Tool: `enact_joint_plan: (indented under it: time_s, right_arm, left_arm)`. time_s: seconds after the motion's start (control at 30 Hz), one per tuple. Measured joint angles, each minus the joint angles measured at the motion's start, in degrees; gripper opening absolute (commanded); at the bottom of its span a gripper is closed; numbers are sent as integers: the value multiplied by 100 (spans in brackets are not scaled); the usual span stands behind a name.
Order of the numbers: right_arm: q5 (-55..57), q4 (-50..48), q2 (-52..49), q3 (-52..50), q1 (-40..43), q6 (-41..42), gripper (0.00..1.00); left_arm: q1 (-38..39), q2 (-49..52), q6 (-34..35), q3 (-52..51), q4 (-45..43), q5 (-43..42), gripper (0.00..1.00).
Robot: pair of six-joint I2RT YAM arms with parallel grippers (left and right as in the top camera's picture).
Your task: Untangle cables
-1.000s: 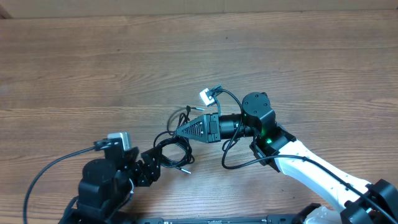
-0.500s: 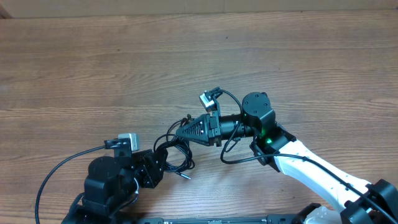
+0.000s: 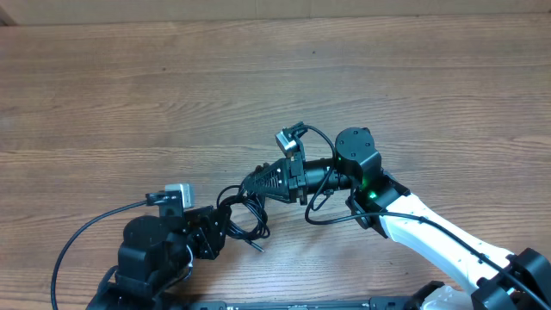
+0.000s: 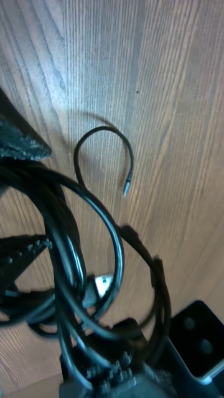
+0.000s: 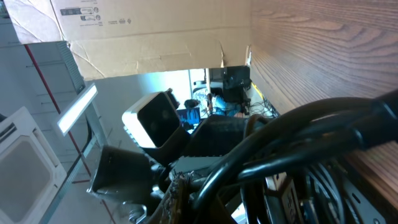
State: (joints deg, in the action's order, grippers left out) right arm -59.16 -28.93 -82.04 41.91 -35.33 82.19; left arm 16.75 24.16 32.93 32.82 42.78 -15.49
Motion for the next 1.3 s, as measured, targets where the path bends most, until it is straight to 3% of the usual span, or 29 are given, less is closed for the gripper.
enact_joint_plan:
  time_s: [0.2, 0.43, 0.67, 0.87, 1.07, 1.3]
  right_arm:
    - [-66, 0, 0, 0, -2, 28, 4]
    - [-107, 0, 0, 0, -2, 28, 4]
    - [-90, -2, 0, 0, -2, 28, 4]
    - [-35, 0, 0, 0, 0, 28, 4]
    - [96, 17, 0, 0, -7, -17, 4]
    - [411, 59, 0, 0, -7, -361, 4]
  left_arm:
    - [2, 0, -4, -188, -92, -4, 59]
    - [2, 0, 17, -238, -81, -195, 62]
    - [2, 0, 42, -260, 133, -369, 44]
    - [2, 0, 188, -601, 144, -413, 36]
    - [0, 0, 529, -835, -153, -474, 4]
    - [0, 0, 614, -887, -378, -411, 4]
